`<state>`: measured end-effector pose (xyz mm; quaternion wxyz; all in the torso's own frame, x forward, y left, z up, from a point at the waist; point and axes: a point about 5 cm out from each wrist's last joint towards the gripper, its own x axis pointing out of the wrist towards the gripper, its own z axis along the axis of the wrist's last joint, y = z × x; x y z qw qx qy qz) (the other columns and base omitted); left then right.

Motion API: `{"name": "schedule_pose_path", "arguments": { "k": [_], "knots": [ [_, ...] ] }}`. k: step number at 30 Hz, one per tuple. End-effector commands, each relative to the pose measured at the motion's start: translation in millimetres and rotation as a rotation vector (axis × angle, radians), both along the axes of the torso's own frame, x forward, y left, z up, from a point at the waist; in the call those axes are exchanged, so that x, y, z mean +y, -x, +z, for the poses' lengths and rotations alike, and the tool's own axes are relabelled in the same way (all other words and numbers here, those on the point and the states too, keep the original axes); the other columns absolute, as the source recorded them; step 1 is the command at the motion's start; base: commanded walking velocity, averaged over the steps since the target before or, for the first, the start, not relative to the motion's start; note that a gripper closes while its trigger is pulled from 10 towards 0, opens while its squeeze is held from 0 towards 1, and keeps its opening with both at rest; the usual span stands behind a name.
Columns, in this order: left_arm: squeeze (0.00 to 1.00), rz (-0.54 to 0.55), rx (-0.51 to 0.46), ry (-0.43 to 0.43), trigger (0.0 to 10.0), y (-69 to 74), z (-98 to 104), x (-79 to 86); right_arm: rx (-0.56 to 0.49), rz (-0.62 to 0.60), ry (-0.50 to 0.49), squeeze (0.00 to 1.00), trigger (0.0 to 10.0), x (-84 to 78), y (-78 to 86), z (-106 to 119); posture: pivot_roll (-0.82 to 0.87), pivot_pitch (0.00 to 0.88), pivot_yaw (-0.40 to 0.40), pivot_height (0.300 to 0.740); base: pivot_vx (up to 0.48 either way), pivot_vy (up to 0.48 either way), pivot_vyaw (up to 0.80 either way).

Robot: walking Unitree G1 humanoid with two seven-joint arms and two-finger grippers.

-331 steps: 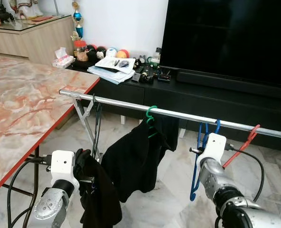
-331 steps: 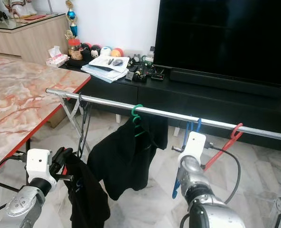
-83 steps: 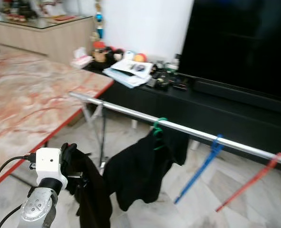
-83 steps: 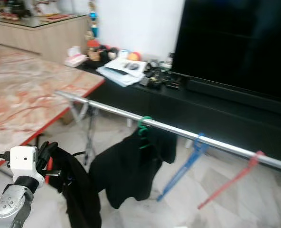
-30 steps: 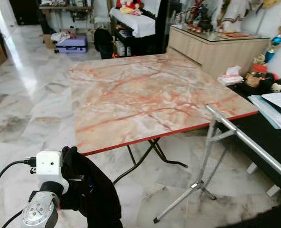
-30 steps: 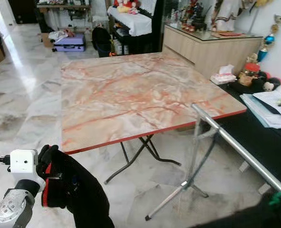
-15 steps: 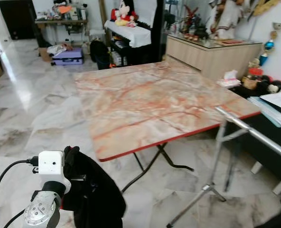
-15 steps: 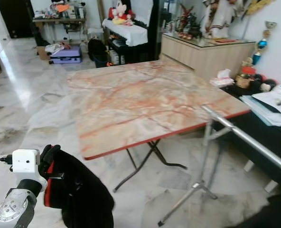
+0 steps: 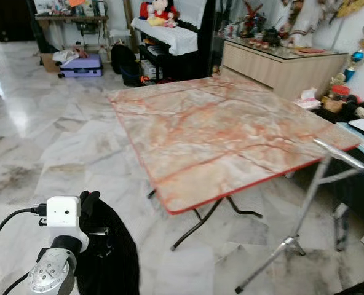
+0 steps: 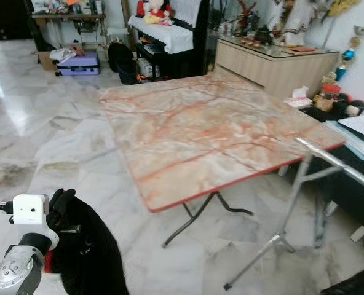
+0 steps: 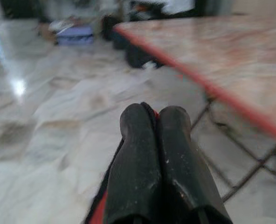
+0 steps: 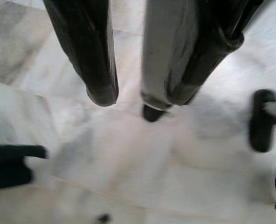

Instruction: Hang hanger

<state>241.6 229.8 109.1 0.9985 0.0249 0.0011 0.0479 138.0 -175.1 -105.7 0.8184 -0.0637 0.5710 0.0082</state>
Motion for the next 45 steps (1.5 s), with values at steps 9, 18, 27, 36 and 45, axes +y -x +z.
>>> {"name": "schedule_pose_path", "arguments": {
  "k": [9,18,27,36,45],
  "knots": [
    [0.0,-0.012,-0.065,-0.008,10.0,-6.4,15,-2.6,-0.011,0.003,0.004,0.0,10.0,-2.3,-1.9,1,0.23,0.005,-0.025,0.74,0.0,0.452,-0.33],
    [0.0,-0.001,-0.069,-0.013,10.0,-5.9,17,0.4,-0.017,0.014,-0.006,0.0,10.0,0.4,-3.2,1,0.24,0.006,-0.027,0.74,0.0,0.48,-0.33],
    [0.0,0.0,-0.071,-0.014,10.0,-6.1,17,1.3,-0.019,0.011,-0.008,0.0,10.0,4.3,-3.9,1,0.24,0.006,-0.027,0.74,0.0,0.467,0.0],
    [0.0,0.006,-0.075,-0.018,10.0,-6.8,18,3.4,-0.021,0.022,-0.013,0.0,10.0,11.3,-6.9,2,0.24,0.003,-0.028,0.74,0.0,0.466,-0.18],
    [0.0,0.003,-0.078,-0.018,10.0,-7.3,19,3.5,-0.026,0.026,-0.019,0.0,10.0,17.0,-10.7,3,0.24,0.003,-0.028,0.74,0.0,0.466,-0.18]
  ]
}}
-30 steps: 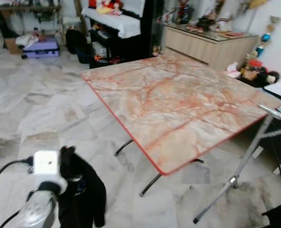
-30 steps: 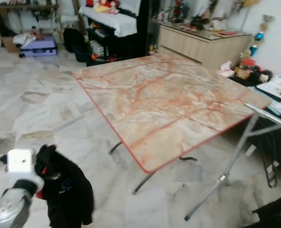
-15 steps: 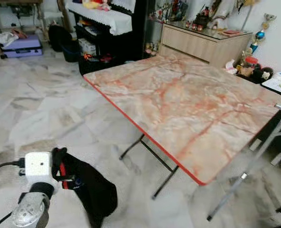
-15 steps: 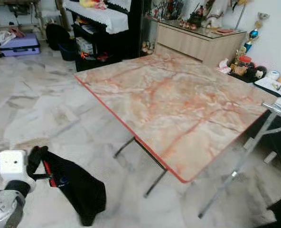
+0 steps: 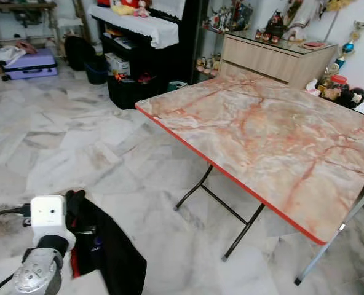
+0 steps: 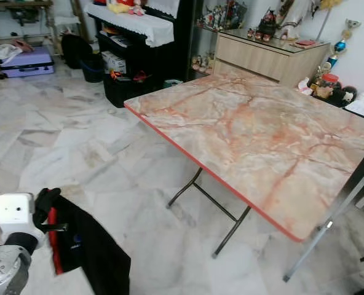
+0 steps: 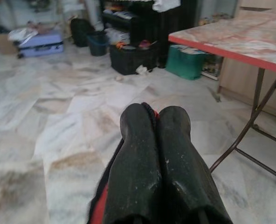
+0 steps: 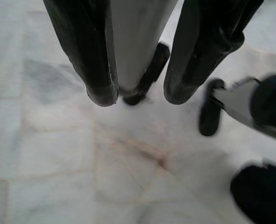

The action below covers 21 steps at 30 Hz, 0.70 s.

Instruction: Hang hanger

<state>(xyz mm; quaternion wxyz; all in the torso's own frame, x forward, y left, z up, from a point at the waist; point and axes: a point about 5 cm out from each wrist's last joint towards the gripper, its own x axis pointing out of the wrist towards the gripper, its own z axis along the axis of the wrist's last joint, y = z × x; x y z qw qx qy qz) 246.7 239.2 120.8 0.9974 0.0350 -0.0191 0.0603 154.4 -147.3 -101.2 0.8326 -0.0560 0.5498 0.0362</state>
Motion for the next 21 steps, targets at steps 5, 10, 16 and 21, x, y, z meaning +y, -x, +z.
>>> {"name": "schedule_pose_path", "arguments": {
  "k": [5,10,16,21],
  "knots": [
    [0.0,-0.022,-0.038,0.003,10.0,-2.7,7,-6.0,0.021,-0.013,0.027,0.0,10.0,-8.8,5.1,-2,0.24,0.0,-0.026,0.74,0.0,0.48,0.0],
    [0.0,-0.03,-0.043,0.002,10.0,-3.5,8,-6.5,0.021,-0.015,0.026,0.0,10.0,-7.4,5.3,-2,0.24,0.0,-0.025,0.74,0.0,0.305,-0.64],
    [0.0,-0.05,-0.051,-0.007,10.0,-4.0,9,-9.6,0.025,-0.02,0.037,0.0,10.0,-18.3,7.6,-2,0.24,0.0,-0.023,0.74,0.0,0.0,-0.8],
    [0.0,-0.056,-0.05,-0.003,10.0,-3.4,9,-11.0,0.026,-0.026,0.047,0.0,10.0,-27.9,8.9,-2,0.24,0.0,-0.024,0.74,0.0,0.0,-0.8]
  ]
}}
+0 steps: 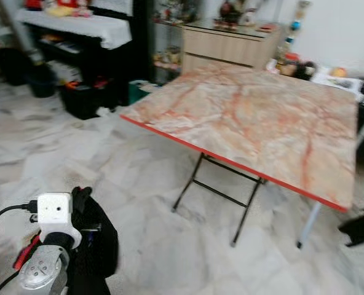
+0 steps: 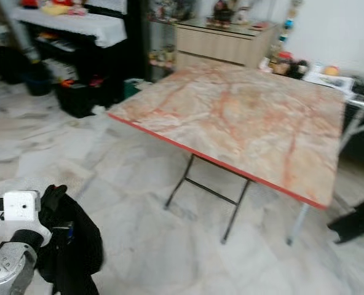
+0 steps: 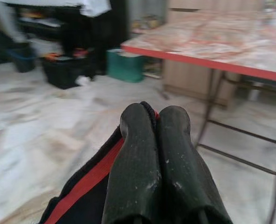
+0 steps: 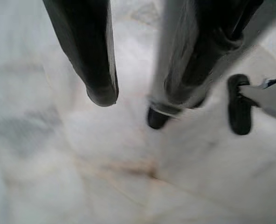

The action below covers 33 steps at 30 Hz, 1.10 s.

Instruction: Hang hanger

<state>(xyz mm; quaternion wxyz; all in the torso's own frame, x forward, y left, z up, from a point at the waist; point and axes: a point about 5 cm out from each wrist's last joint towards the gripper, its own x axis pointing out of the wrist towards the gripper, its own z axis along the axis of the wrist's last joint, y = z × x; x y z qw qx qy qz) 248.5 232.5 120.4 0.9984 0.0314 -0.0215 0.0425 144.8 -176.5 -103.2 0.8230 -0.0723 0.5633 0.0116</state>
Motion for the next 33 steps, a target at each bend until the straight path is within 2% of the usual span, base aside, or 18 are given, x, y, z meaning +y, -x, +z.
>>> {"name": "schedule_pose_path", "arguments": {
  "k": [1,9,17,19,23,29,33],
  "knots": [
    [0.0,-0.02,-0.046,-0.009,10.0,-1.5,9,-4.0,-0.004,-0.002,-0.008,0.0,10.0,0.9,-0.6,0,0.24,0.0,-0.024,0.74,0.0,0.0,-0.8],
    [0.0,-0.016,-0.045,-0.013,10.0,-1.0,10,-3.0,-0.002,0.002,-0.011,0.0,10.0,1.8,0.9,0,0.25,0.004,-0.026,0.74,0.0,0.0,-0.8],
    [0.0,-0.019,-0.042,-0.032,10.0,-1.1,10,-2.9,-0.004,0.006,-0.021,0.0,10.0,10.9,1.0,-1,0.25,0.005,-0.026,0.74,0.0,0.0,-0.8],
    [0.0,-0.024,-0.04,-0.051,10.0,-1.2,10,-3.4,-0.009,0.01,-0.029,0.0,10.0,19.5,-1.8,-1,0.25,0.005,-0.024,0.74,0.0,0.0,-0.8],
    [0.0,-0.019,-0.04,-0.037,10.0,-1.1,10,-2.8,-0.019,0.002,-0.037,0.0,10.0,24.3,-4.5,0,0.25,0.006,-0.023,0.74,0.0,0.0,-0.71],
    [0.0,-0.013,-0.05,-0.021,10.0,0.3,14,-0.8,-0.031,0.008,-0.038,0.0,10.0,23.7,-7.0,1,0.25,0.006,-0.023,0.74,0.0,0.0,0.0],
    [0.0,0.033,-0.097,0.048,10.0,3.5,26,7.1,-0.043,-0.009,-0.031,0.0,10.0,13.4,-7.7,2,0.25,0.006,-0.022,0.74,0.0,0.0,0.0]
  ]
}}
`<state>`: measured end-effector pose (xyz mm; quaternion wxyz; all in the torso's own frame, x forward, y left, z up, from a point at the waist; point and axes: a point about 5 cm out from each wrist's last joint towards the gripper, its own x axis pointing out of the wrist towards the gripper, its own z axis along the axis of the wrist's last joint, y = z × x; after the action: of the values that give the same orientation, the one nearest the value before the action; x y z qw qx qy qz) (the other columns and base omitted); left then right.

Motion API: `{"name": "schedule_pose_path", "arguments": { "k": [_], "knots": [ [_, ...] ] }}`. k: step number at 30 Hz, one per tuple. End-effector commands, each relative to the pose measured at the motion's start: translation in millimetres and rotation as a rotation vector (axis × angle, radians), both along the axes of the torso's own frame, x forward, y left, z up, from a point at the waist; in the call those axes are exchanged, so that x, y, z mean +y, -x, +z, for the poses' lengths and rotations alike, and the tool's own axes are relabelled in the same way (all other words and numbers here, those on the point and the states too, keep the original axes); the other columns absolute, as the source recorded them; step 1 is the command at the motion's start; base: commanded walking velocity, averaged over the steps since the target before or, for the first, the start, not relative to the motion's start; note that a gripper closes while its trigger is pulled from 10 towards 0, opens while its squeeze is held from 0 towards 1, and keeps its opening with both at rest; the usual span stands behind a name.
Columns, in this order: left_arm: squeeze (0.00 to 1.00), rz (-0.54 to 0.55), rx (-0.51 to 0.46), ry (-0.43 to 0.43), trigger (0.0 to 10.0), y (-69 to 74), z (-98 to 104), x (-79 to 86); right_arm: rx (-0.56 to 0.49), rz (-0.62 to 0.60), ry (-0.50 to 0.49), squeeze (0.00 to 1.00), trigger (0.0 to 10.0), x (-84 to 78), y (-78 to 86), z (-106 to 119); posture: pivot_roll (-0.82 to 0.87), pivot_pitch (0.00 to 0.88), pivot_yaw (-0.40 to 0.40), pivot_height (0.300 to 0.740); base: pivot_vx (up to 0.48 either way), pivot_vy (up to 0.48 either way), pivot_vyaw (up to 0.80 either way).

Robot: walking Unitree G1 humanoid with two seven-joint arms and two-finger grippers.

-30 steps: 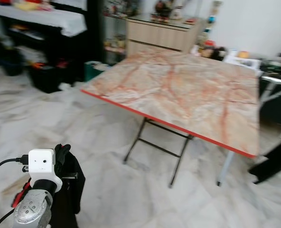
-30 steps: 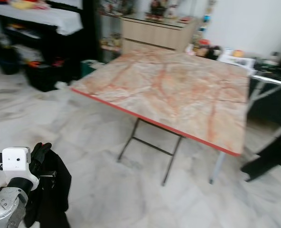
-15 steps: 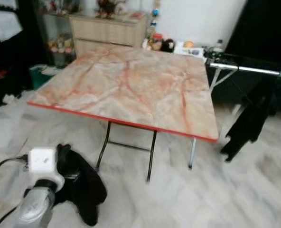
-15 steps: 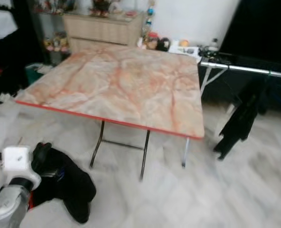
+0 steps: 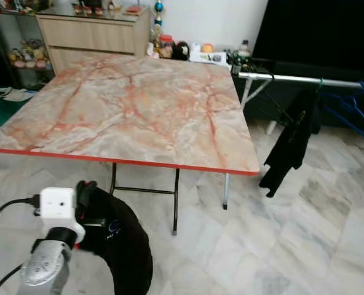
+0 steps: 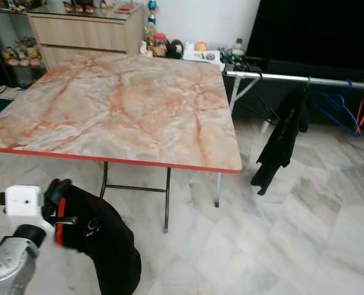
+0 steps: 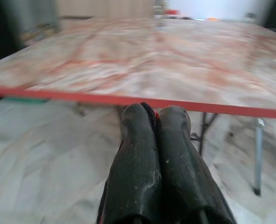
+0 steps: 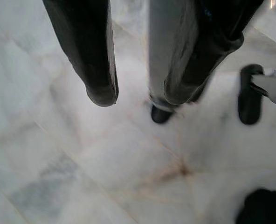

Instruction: Hang hanger

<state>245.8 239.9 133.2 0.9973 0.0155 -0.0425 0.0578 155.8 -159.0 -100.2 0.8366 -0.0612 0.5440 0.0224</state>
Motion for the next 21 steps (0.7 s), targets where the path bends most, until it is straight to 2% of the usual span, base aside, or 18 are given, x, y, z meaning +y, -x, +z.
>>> {"name": "schedule_pose_path", "arguments": {
  "k": [1,4,9,12,15,21],
  "knots": [
    [0.0,0.027,-0.072,0.047,10.0,3.2,19,5.3,-0.001,-0.026,0.003,0.0,10.0,-8.2,3.4,-1,0.25,0.006,-0.022,0.74,0.0,0.0,0.0],
    [0.0,0.058,-0.09,0.059,10.0,9.1,28,18.6,-0.005,-0.032,0.011,0.0,10.0,-15.2,4.9,-1,0.26,0.004,-0.02,0.74,0.0,0.0,0.0],
    [0.0,0.048,-0.074,0.019,10.0,13.2,29,25.2,-0.008,-0.035,0.013,0.0,10.0,-17.3,5.9,-1,0.26,0.0,-0.02,0.74,0.0,0.0,0.0],
    [0.0,0.023,-0.049,-0.015,10.0,10.9,28,23.6,-0.013,-0.039,0.015,0.0,10.0,-17.8,6.5,-1,0.26,0.0,-0.019,0.74,0.0,0.0,0.0],
    [0.0,-0.011,-0.046,-0.001,10.0,7.8,27,17.0,-0.017,-0.047,0.015,0.0,10.0,-18.1,7.1,-1,0.25,0.0,-0.019,0.74,0.0,0.0,0.0],
    [0.0,-0.026,-0.05,-0.005,10.0,5.2,30,15.4,-0.022,-0.047,0.016,0.0,10.0,-16.8,6.8,-1,0.25,0.0,-0.015,0.74,0.312,0.0,0.0]
  ]
}}
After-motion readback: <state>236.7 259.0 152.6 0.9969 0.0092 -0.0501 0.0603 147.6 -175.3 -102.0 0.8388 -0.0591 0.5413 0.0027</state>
